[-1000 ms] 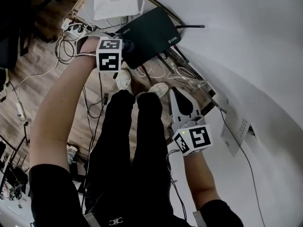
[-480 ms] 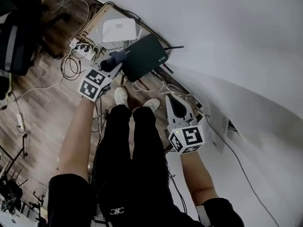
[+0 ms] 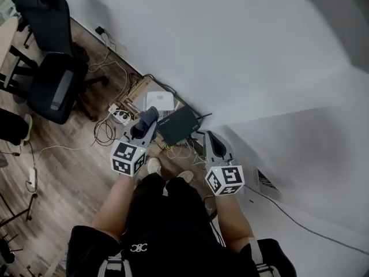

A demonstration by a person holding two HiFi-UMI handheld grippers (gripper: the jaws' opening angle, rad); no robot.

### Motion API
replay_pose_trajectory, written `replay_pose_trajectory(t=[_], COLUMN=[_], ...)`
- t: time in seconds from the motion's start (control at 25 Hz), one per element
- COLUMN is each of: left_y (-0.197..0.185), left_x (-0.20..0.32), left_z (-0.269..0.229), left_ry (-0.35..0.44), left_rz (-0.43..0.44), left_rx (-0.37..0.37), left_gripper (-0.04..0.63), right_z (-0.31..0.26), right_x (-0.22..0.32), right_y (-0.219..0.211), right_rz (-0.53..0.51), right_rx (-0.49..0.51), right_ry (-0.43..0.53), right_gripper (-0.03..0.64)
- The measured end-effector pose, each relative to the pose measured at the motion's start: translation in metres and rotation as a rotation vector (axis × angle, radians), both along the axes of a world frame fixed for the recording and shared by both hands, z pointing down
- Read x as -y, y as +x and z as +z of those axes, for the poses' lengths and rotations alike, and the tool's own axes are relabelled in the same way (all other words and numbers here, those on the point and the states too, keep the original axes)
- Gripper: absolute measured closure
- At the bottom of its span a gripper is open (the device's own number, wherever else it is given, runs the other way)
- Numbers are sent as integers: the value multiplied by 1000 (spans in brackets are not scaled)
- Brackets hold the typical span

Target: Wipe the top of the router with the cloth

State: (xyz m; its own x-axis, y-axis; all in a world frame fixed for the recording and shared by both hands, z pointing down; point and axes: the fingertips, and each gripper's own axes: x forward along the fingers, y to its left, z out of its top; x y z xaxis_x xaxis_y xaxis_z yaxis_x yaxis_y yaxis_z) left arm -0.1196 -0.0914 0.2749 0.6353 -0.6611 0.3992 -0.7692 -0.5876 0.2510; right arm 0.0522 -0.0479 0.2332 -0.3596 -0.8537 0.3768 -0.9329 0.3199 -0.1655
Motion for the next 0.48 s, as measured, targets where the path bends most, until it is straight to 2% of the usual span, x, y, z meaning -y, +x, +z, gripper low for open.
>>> replay_pose_trajectory(t=[0.2,0.32,0.48], left_y=[2,7,14], left_x=[-6,-11,-21], left_z=[-116,-177,-231], left_ry=[202,317,421], left_rz=[-77,-99,-149], left_rx=[-26,-28,-38], left_gripper=[546,546,545], right_z=[-60,-87,-126], right_x=[-15,-8,3], right_y=[-5,-9,-6], right_rz=[92,99,87], right_rx=[51,46,50], right_ry=[132,188,266], right_gripper=[618,618,618])
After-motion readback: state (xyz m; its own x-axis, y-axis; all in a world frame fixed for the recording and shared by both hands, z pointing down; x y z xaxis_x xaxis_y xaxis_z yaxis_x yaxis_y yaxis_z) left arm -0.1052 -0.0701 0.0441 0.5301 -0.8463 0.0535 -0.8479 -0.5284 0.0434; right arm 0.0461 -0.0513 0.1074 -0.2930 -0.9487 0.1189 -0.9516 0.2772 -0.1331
